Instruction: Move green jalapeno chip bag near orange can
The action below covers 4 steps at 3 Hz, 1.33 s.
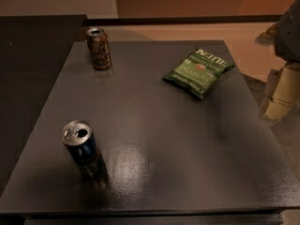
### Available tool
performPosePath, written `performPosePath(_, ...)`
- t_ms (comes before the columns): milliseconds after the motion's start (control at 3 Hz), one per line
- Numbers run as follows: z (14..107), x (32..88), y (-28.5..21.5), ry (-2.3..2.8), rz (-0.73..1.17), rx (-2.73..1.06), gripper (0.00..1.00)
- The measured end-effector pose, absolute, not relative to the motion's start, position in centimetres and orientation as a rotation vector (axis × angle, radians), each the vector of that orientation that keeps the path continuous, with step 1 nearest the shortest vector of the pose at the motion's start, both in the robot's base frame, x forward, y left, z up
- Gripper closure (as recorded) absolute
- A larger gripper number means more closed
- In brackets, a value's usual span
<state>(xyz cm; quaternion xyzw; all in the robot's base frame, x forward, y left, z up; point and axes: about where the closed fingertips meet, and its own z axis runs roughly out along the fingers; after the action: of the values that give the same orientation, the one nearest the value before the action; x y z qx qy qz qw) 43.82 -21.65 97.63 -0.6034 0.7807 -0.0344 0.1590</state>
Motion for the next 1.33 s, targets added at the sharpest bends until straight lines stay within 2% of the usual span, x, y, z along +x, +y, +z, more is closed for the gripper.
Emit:
performPosePath(333,97.7,43.9,-21.6,2.230,-0.099,-1.725,0.00)
performPosePath(667,97.1,46.2,-20.0,2.196,-0.083,-1.708,0.00)
performPosePath(1333,94.2,53.8,-17.2,2.138,0.010,-1.605,0.00)
